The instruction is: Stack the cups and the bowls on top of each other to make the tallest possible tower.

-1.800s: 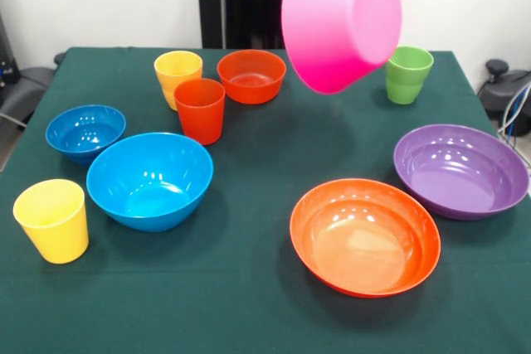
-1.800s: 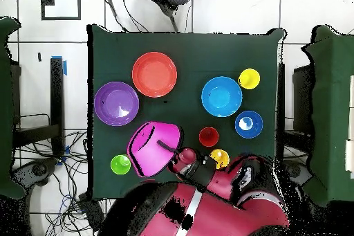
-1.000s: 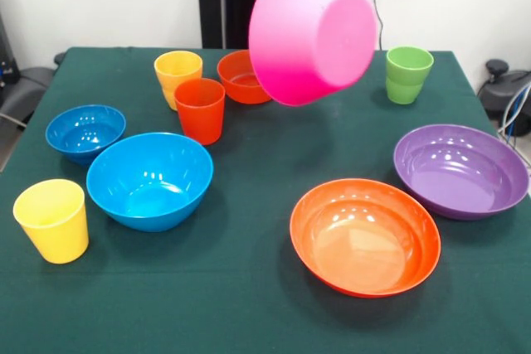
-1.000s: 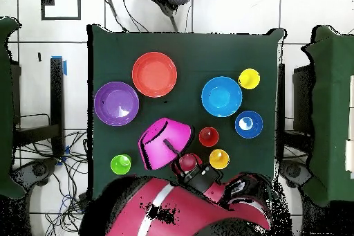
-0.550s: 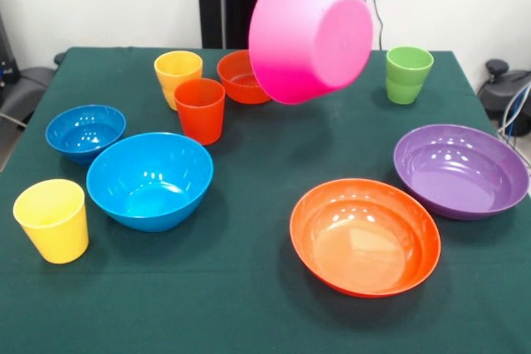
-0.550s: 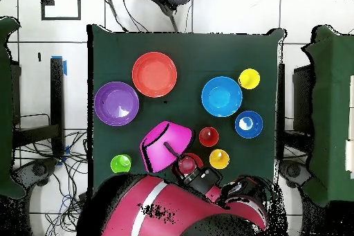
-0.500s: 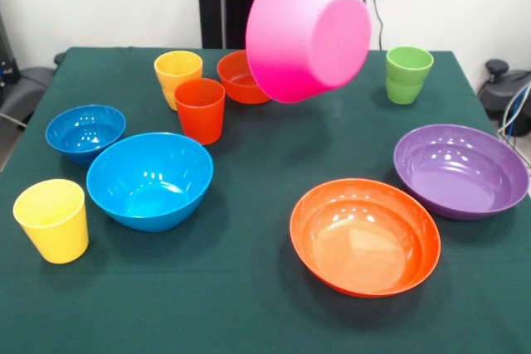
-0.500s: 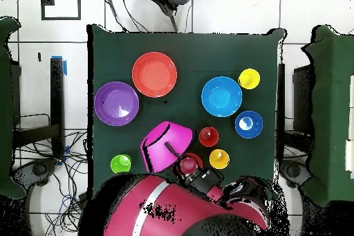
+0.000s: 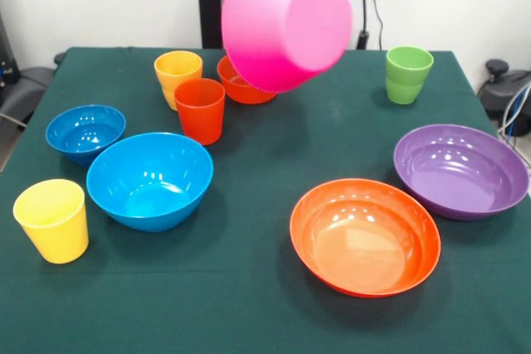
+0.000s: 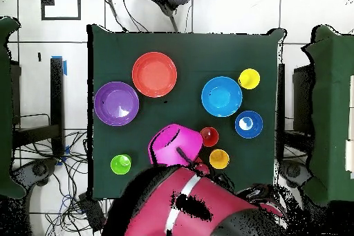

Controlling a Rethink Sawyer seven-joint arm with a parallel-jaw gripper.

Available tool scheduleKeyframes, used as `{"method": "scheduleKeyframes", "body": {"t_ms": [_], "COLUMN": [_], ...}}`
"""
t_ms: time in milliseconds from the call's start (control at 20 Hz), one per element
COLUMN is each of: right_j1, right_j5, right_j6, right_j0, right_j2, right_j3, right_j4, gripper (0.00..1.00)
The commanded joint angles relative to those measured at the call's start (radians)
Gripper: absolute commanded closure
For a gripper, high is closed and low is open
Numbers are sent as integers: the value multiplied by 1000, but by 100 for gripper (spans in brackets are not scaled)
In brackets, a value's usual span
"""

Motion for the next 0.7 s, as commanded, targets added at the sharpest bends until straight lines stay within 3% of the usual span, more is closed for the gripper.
{"method": "scheduleKeyframes", "body": {"t_ms": [50, 700], "right_j1": [74, 227], "right_j5": [-69, -166], "right_j6": [-162, -157], "right_j0": [-46, -188], "right_j2": [105, 141], "right_j3": [-107, -254], "right_j4": [-70, -150], "gripper": [100, 100]}}
